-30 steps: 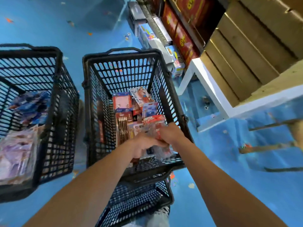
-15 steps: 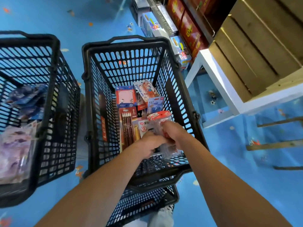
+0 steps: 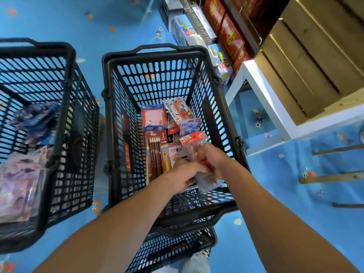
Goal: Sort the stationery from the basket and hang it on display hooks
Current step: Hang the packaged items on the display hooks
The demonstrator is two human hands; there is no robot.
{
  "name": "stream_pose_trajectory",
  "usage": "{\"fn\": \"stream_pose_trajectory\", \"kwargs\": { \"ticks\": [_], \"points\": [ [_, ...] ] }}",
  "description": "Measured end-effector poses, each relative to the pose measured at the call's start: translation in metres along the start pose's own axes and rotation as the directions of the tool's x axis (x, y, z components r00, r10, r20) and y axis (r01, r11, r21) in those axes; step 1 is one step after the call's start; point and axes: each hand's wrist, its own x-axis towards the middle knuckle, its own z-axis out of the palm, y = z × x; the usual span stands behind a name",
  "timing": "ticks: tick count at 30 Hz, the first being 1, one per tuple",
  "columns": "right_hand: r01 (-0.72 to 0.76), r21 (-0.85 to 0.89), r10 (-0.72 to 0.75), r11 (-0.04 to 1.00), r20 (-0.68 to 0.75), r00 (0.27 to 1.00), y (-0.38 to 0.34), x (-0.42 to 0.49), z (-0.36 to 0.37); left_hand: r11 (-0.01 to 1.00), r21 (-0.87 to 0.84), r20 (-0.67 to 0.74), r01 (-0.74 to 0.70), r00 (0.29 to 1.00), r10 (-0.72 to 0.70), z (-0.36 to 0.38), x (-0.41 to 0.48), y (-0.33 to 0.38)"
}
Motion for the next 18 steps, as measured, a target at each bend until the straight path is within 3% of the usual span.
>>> {"fn": "stream_pose_trajectory", "kwargs": {
  "ticks": [6,13,18],
  "points": [
    [0.077,0.108,-0.089,0.991,0.109,0.99,-0.017,-0.019,0.0,0.998,-0.037,0.063,-0.041,0.997,0.043,-0.01,-0.021,0.021],
    [0.226,0.283,-0.302,0.932,0.259,0.917,-0.044,-0.045,0.002,0.98,-0.086,0.11,-0.179,0.976,0.188,-0.024,-0.058,0.046],
    [0.342,0.269,-0.41,0.9,0.264,0.873,-0.048,-0.062,0.01,0.965,-0.076,0.004,-0.25,0.968,0.251,-0.029,-0.084,0.047]
  ]
}}
